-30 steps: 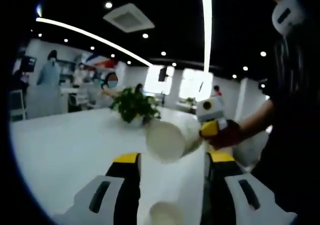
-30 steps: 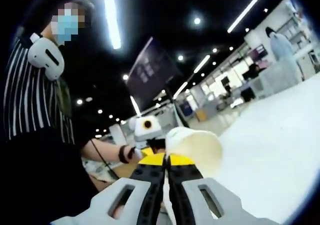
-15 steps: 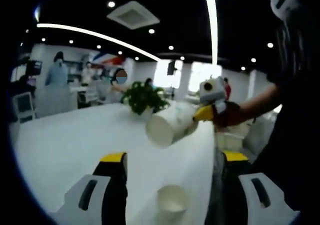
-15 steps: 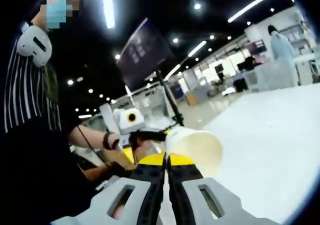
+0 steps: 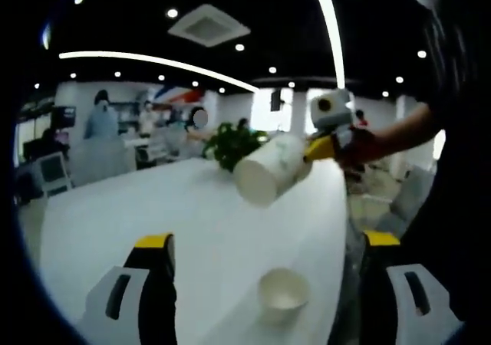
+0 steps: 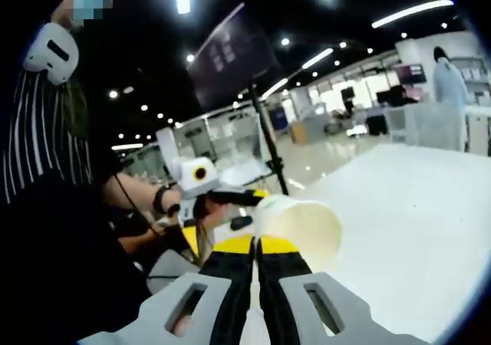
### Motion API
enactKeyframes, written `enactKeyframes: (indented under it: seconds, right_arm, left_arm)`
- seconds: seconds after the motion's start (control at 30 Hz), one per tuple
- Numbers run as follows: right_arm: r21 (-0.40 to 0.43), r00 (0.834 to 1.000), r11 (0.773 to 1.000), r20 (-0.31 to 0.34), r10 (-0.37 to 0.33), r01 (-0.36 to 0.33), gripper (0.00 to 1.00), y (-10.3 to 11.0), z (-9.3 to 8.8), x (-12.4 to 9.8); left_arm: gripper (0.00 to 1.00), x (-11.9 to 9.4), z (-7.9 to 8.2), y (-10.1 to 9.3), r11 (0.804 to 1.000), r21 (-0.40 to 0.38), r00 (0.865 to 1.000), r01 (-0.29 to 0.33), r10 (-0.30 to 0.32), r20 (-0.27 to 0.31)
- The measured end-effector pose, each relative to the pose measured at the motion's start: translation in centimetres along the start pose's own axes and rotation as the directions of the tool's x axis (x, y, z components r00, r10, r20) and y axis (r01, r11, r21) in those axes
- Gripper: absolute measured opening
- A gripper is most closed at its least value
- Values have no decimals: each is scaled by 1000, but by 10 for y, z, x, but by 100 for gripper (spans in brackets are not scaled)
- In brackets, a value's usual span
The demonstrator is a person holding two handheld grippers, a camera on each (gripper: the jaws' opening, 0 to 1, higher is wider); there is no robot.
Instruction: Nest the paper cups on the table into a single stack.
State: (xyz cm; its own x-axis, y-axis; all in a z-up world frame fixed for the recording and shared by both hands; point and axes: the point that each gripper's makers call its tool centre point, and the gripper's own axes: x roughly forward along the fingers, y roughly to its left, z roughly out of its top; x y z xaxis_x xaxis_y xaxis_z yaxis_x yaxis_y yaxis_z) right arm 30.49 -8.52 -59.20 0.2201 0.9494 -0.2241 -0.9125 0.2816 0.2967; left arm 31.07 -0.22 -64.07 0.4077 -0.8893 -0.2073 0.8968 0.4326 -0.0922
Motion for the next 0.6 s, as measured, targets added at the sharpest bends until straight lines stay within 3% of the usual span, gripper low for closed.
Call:
enactKeyframes:
  seconds: [0.17,0.27,0.37,0.47,0.6]
  right_arm:
    - [-41,998,999,-56,14,-16,0,1,1,2]
    - [-103,991,993,-127,38,-51,0,6,6,4]
    - [-207,967,974,-254,35,-89,0,8,4,9]
    - [-236,948,956,-304,95,-172,0,21,6,15]
    - [-326,908,920,-414,68,-217,0,25,1,20]
  left_arm:
    - [99,-2,-5,3,1000,0,1000,-13,13,-17]
    - [99,-3,-7,4,1000,-13,1000,-17,17,-20]
    - [99,-3,-15,3,1000,3,999,-19,19,-47]
    - [99,-3,-20,3,1000,23,998,-18,20,-66]
    - [99,-4,-24,3,999,29,996,-24,26,-80]
